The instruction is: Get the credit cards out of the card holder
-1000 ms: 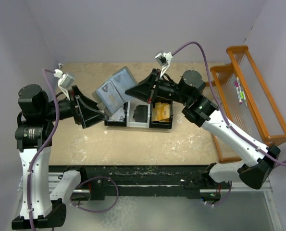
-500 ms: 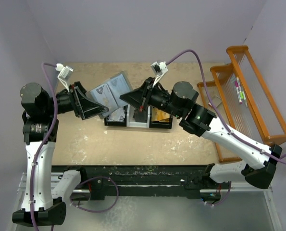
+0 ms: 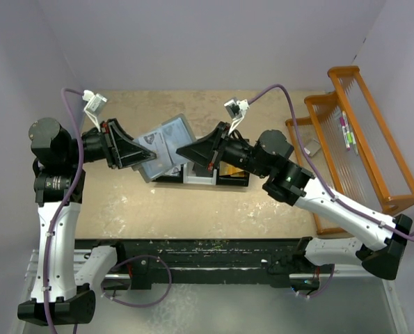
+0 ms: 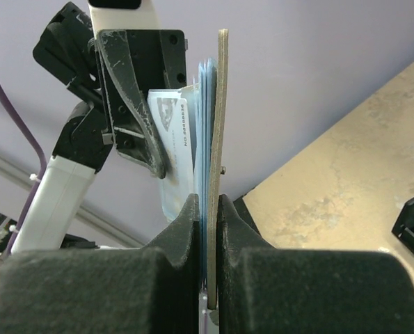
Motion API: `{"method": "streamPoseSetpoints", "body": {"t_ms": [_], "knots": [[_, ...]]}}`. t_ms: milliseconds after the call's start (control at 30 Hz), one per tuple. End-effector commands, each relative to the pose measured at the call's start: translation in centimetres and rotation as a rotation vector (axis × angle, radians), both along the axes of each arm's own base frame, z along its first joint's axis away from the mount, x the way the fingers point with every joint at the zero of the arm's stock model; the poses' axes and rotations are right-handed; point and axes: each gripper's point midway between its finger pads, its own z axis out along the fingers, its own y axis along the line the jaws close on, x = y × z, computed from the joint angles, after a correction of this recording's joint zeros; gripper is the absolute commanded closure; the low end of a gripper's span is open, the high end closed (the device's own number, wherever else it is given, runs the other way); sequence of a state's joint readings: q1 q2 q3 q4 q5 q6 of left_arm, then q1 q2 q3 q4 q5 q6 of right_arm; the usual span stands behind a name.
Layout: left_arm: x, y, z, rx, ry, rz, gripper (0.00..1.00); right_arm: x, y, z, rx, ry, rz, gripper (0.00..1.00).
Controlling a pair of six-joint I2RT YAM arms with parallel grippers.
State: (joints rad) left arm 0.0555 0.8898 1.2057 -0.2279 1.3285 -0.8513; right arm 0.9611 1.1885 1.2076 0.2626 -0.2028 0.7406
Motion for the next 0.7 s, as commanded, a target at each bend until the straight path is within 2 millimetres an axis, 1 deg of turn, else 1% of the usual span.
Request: {"method": "streamPoseSetpoints", "body": {"t_ms": [0,100,200,267,300,333,367,433,567,667], "knots": [[-0.8,-0.1,0.8,-0.003,-0.04,-0.031,0.76,-1.7,-1.0,4.3,0.159,-0.052,0.067,1.0],[-1.3,-0.2,0.8,-0.002,-0.036,-0.052,0.85,-1.2,-1.3,3.8,0.171,-0.022,0.074,1.0],[-1.9,-0.2,0.7,0.0,-0.032,-0.076,0.88,-0.4,-1.8,3.4,0.194,0.02,0.084,1.0],[-2.2,-0.2,0.7,-0.001,-0.021,-0.088,0.87,-0.1,-2.0,3.3,0.211,0.037,0.088,1.0],[-2.2,-0.2,0.7,-0.001,-0.02,-0.088,0.84,0.0,-2.0,3.2,0.215,0.04,0.09,1.0],[-2.3,-0.2,0.6,-0.002,-0.016,-0.089,0.78,0.0,-2.0,3.2,0.219,0.043,0.091,1.0],[-2.4,-0.2,0.6,-0.003,-0.009,-0.089,0.74,0.0,-2.0,3.1,0.222,0.046,0.092,1.0],[-2.5,-0.2,0.5,-0.004,-0.005,-0.09,0.72,0.0,-2.0,3.2,0.233,0.049,0.096,1.0],[-2.7,-0.3,0.5,-0.006,0.002,-0.099,0.73,0.1,-1.9,2.7,0.231,0.064,0.095,1.0],[-2.7,-0.3,0.7,-0.005,-0.003,-0.099,0.81,0.1,-1.8,2.2,0.225,0.079,0.104,0.98]]}}
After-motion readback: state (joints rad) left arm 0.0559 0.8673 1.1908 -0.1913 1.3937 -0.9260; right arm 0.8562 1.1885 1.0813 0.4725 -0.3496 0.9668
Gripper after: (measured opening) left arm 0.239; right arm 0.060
